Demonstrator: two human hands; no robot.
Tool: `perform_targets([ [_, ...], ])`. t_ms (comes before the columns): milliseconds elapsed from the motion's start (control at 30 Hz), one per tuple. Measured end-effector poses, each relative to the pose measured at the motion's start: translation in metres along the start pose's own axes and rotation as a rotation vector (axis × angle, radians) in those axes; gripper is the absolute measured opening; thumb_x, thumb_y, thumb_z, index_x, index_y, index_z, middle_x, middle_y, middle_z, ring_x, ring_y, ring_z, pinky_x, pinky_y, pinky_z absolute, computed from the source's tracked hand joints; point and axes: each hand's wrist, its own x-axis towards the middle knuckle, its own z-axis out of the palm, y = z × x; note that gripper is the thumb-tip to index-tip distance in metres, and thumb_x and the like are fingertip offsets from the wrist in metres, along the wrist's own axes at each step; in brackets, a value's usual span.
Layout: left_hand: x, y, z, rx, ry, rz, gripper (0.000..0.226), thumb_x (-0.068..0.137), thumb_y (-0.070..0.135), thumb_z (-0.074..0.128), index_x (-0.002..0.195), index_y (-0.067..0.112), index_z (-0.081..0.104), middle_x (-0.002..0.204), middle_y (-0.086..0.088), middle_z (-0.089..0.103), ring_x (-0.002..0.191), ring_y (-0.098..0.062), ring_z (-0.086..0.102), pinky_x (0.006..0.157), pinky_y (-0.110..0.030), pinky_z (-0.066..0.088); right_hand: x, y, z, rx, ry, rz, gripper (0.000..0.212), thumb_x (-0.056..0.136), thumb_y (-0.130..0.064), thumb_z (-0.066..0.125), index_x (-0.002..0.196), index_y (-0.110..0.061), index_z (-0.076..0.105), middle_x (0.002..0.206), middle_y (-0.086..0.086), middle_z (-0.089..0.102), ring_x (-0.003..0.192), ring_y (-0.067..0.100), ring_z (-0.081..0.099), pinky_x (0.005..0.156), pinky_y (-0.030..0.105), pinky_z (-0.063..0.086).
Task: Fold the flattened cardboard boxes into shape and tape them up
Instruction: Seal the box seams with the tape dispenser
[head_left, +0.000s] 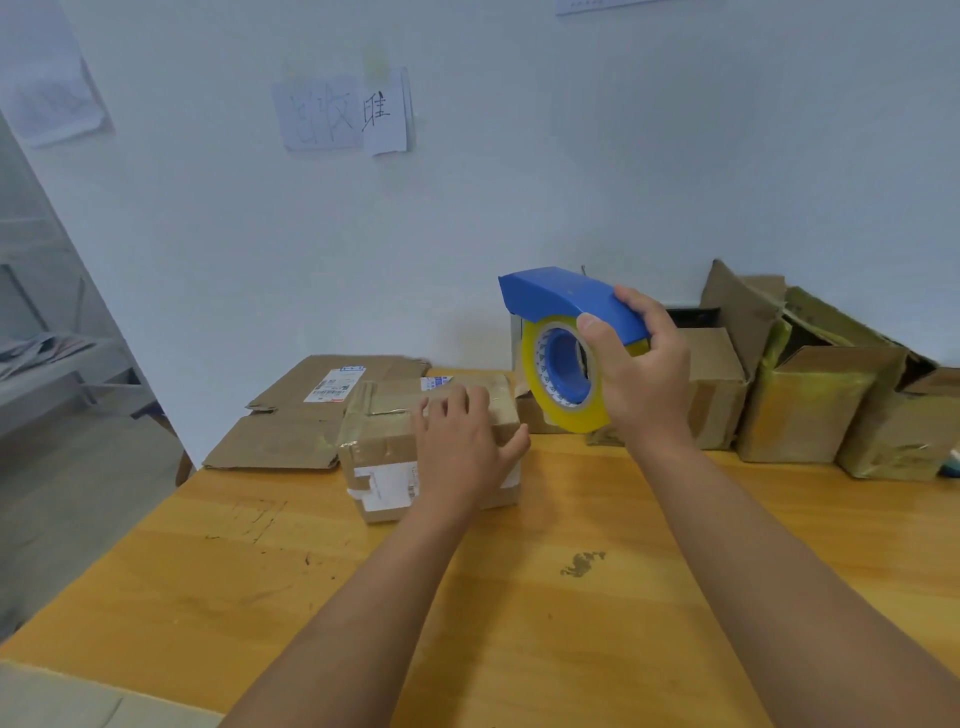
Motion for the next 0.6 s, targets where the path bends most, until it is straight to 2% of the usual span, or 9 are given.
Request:
perform_targets([
  [100,-0.007,-0.004,-0.004,-0.138,0.050,0.098,0.044,0.086,0.058,0.047,0.101,0.020,0.064,0.098,0.002,0.058,0.098,-0.020,0.056,0.117,-0.045,0.015,0.002,-0.001,-0.002,-0.001,-0.003,0.002,0.045,0.081,-0.043,0.068,0.123,-0.030,0.060,0.111,-0.026,0.057,0.097,-0.017,0.054,0.073,0.005,0.046],
  [167,-0.014,-0.013,-0.011,-0.249,0.055,0.185,0.042,0.085,0.049,0.044,0.101,0.018,0.068,0.099,0.002,0.061,0.100,-0.019,0.058,0.118,-0.043,0.012,0.005,-0.002,-0.002,0.012,0.001,0.012,0.044,0.082,-0.041,0.069,0.123,-0.029,0.061,0.112,-0.025,0.058,0.098,-0.015,0.056,0.075,0.006,0.046],
  [267,-0.022,-0.035,-0.021,-0.358,-0.040,0.290,0.041,0.087,0.036,0.039,0.113,0.019,0.066,0.125,0.005,0.063,0.133,-0.019,0.044,0.118,-0.035,0.015,0.007,-0.005,-0.001,0.016,0.004,0.016,0.044,0.082,-0.042,0.069,0.123,-0.031,0.061,0.113,-0.025,0.058,0.101,-0.010,0.057,0.078,0.008,0.048],
  [333,-0.025,-0.047,-0.023,-0.392,-0.122,0.290,0.040,0.090,0.031,0.039,0.122,0.022,0.062,0.140,0.009,0.055,0.144,-0.014,0.029,0.117,-0.034,0.020,0.006,-0.007,0.001,0.026,-0.005,0.021,0.043,0.082,-0.042,0.069,0.123,-0.032,0.060,0.114,-0.025,0.057,0.102,-0.010,0.056,0.078,0.008,0.049],
  [400,-0.025,-0.052,-0.023,-0.411,-0.164,0.278,0.039,0.097,0.040,0.041,0.129,0.026,0.059,0.147,0.009,0.050,0.144,-0.009,0.027,0.115,-0.032,0.025,0.003,-0.008,0.004,0.035,-0.021,0.029,0.043,0.082,-0.042,0.069,0.124,-0.033,0.060,0.115,-0.025,0.057,0.103,-0.010,0.056,0.078,0.008,0.049],
  [467,-0.024,-0.050,-0.023,-0.440,-0.150,0.279,0.039,0.101,0.046,0.044,0.128,0.025,0.062,0.144,0.006,0.053,0.138,-0.001,0.032,0.112,-0.032,0.030,-0.001,-0.007,0.008,0.035,-0.037,0.037,0.044,0.082,-0.044,0.068,0.124,-0.033,0.059,0.115,-0.025,0.057,0.103,-0.009,0.057,0.078,0.010,0.050],
  [533,-0.021,-0.048,-0.021,-0.499,-0.092,0.263,0.030,0.102,0.037,0.050,0.121,0.022,0.068,0.135,0.005,0.060,0.128,0.007,0.033,0.110,-0.030,0.032,-0.004,-0.007,0.010,0.034,-0.046,0.039,0.046,0.079,-0.048,0.067,0.123,-0.035,0.059,0.114,-0.025,0.057,0.102,-0.009,0.057,0.077,0.011,0.050],
  [600,-0.017,-0.047,-0.018,-0.546,-0.072,0.229,0.024,0.102,0.026,0.052,0.118,0.020,0.070,0.132,0.004,0.062,0.125,0.007,0.033,0.109,-0.027,0.030,-0.008,-0.006,0.013,0.038,-0.054,0.036,0.049,0.076,-0.051,0.066,0.121,-0.035,0.058,0.113,-0.023,0.058,0.100,-0.010,0.057,0.075,0.010,0.050],
])
